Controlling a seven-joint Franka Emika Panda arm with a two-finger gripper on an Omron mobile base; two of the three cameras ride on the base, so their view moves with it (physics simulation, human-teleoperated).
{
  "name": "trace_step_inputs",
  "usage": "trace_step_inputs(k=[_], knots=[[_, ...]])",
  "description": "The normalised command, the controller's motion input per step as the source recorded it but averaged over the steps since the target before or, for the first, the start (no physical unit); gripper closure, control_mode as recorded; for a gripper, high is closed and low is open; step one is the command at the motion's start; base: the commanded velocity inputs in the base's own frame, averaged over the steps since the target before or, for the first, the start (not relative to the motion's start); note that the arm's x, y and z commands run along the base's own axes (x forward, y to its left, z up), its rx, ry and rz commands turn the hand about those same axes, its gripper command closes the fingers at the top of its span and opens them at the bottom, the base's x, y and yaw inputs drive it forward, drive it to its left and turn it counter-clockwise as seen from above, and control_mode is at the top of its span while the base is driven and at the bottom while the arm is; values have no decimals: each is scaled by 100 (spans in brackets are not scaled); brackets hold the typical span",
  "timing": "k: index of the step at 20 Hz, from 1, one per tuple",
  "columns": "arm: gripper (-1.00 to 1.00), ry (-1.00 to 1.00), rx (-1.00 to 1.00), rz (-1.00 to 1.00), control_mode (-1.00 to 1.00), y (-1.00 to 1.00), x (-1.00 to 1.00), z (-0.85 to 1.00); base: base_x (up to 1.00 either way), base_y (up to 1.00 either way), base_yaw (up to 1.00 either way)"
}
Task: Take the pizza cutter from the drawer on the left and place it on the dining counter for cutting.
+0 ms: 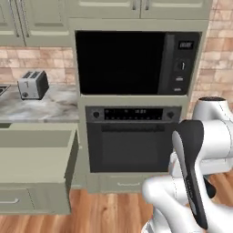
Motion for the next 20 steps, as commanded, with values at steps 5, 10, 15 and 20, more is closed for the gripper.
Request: trace_step_inputs(k=[5,10,15,20], knots=[[100,0,0,0,100,0,0,0,0,-7,100],[100,0,0,0,100,0,0,0,0,-5,100],[100,0,0,0,100,0,0,0,0,-10,98],[100,0,0,0,100,0,0,0,0,-10,99]])
